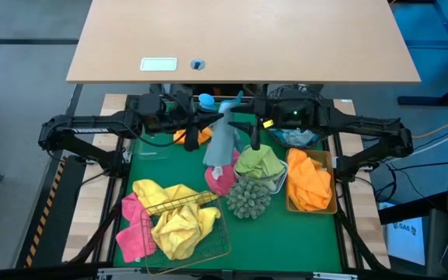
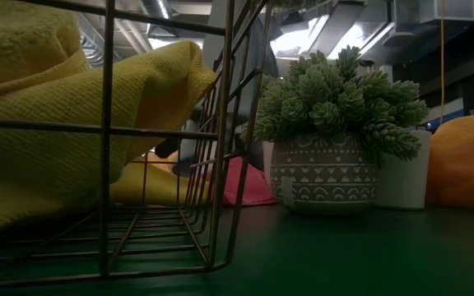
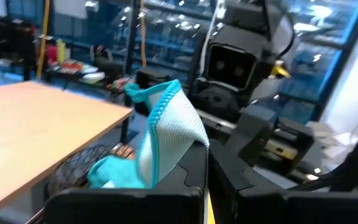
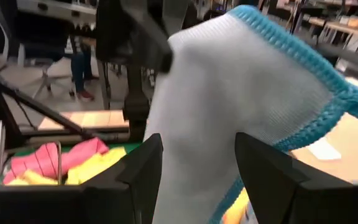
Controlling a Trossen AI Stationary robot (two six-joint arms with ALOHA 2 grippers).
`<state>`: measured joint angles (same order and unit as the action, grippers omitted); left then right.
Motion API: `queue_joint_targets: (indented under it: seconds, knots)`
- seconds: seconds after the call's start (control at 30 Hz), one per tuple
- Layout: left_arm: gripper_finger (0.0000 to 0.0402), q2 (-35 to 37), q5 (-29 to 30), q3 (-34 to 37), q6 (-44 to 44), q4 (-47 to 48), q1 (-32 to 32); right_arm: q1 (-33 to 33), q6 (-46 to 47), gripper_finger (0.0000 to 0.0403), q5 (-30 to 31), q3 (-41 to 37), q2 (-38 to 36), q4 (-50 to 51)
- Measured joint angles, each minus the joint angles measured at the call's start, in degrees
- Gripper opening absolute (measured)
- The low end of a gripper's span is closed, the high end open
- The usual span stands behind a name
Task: Sort microfiber towel by color & place in baskets
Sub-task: Put the blue microfiber cloth into the black basket
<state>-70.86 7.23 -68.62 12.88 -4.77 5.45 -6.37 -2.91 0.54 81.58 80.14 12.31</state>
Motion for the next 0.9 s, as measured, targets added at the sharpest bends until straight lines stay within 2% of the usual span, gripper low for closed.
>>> queue_joint_targets:
  seconds: [0.2,0.3,0.53,0.77,0.9]
  knots:
    - [0.0000,-1.20,-2.34,-0.13,-1.04,-5.64,-0.59,0.06,0.02,0.0202,-0.27,0.02,0.55,-5.92]
    - [0.0000,-2.37,-2.59,-0.13,-2.94,-8.28,-0.61,0.04,0.07,0.0202,-2.53,0.02,1.55,-8.00]
    - [0.0000,-3.08,-2.66,-0.07,-5.03,-8.65,-0.63,0.01,0.06,0.0202,-12.37,0.02,2.62,-8.04]
    - [0.0000,-3.07,-2.58,-0.07,-5.07,-8.59,-0.61,0.02,0.08,0.0202,-14.26,0.02,2.64,-5.93]
    - [0.0000,-3.07,-3.02,-0.07,-5.07,-8.18,-0.59,-0.01,2.55,0.0202,-17.69,0.02,2.64,-3.10]
